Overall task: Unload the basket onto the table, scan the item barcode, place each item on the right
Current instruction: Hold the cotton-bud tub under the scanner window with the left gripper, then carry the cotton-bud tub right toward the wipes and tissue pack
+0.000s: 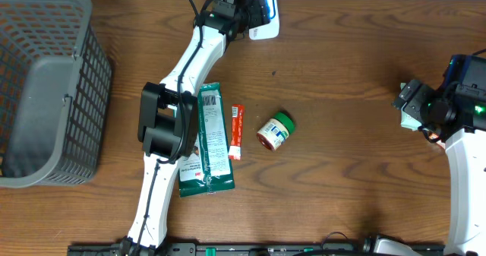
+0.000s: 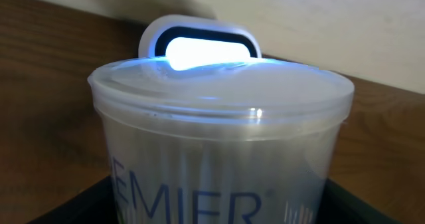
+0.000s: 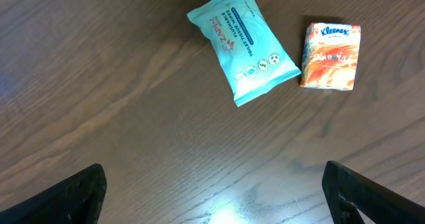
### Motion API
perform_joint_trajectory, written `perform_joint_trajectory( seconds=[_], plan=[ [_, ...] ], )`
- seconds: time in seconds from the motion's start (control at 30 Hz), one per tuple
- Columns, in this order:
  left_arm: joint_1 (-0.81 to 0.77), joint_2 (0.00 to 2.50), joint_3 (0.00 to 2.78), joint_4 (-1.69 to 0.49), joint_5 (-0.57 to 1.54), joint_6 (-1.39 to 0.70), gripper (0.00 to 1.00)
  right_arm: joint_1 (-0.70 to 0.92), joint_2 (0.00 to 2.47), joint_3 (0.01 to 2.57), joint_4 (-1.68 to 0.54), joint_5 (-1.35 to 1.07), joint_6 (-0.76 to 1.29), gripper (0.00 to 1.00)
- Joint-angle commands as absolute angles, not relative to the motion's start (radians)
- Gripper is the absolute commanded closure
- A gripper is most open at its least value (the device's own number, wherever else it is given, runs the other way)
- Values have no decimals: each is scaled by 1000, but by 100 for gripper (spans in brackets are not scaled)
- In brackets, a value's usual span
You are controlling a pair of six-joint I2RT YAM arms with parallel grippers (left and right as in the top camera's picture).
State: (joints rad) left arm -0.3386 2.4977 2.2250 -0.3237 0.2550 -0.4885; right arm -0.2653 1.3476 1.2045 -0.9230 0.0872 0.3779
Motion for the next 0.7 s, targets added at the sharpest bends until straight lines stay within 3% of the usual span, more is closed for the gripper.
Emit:
perform_joint_trajectory(
  seconds=[0.0,0.67],
  plan=[
    [-340,2498,2237,-315,241,-464,34,-270,1341,1214,-925,104,365,1],
    [-376,2411,2238,-365,228,-432,37,-270,1341,1214,-925,104,365,1]
  ],
)
